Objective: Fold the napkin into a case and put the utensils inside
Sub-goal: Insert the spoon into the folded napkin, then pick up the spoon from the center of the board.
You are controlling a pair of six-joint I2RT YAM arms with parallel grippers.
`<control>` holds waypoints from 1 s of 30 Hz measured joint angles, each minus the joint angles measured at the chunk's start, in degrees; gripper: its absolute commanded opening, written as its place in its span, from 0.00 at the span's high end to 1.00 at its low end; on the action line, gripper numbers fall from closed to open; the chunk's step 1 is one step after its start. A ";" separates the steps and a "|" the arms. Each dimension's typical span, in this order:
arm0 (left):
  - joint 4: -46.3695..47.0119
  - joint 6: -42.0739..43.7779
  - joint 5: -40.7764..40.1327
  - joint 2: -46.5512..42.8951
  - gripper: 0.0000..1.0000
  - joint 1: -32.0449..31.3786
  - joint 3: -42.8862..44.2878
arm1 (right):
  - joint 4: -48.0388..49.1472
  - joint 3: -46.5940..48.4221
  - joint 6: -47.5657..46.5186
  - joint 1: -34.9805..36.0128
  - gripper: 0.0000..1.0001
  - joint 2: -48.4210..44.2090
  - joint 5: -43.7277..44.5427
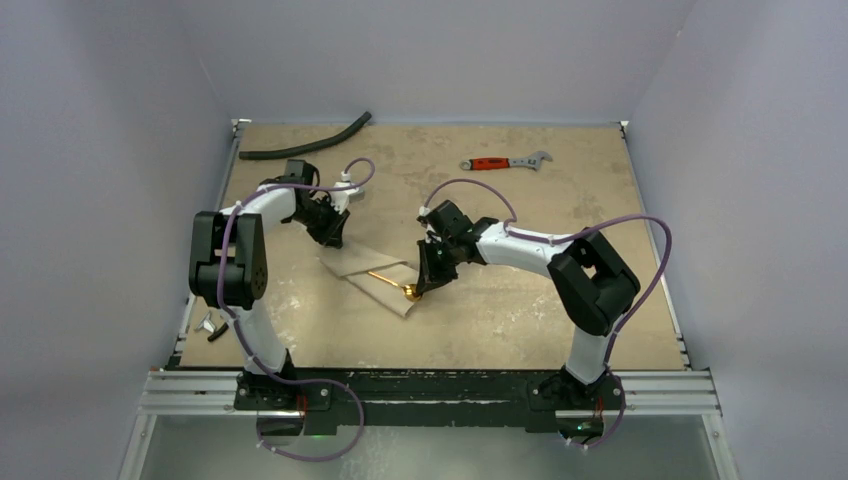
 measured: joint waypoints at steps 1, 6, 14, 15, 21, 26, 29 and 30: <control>0.11 0.00 0.07 -0.09 0.85 0.00 -0.11 | -0.37 0.50 0.00 0.00 1.00 0.00 0.17; 0.28 0.07 0.44 -0.17 0.85 0.00 -0.28 | -2.16 3.15 0.02 0.22 1.00 0.04 0.42; -1.46 0.98 1.11 0.48 0.86 0.02 0.87 | -1.70 5.29 0.00 0.42 1.00 3.23 1.01; -1.68 1.07 1.14 0.55 0.86 0.02 0.98 | -1.49 5.29 -0.02 0.42 0.96 3.91 1.07; -3.15 1.49 1.73 0.55 0.85 0.00 1.03 | -1.40 5.84 -0.13 0.48 0.35 5.25 1.44; -5.79 1.53 2.23 0.57 0.85 0.00 1.46 | -3.04 6.03 -0.28 0.02 0.21 0.92 3.58; -7.10 1.86 2.34 0.90 0.85 0.00 2.25 | -4.39 6.01 -0.02 -0.85 0.21 -2.19 3.80; -7.41 1.92 2.36 0.98 0.85 0.00 2.43 | -4.57 5.70 0.22 -1.29 0.22 -3.41 3.78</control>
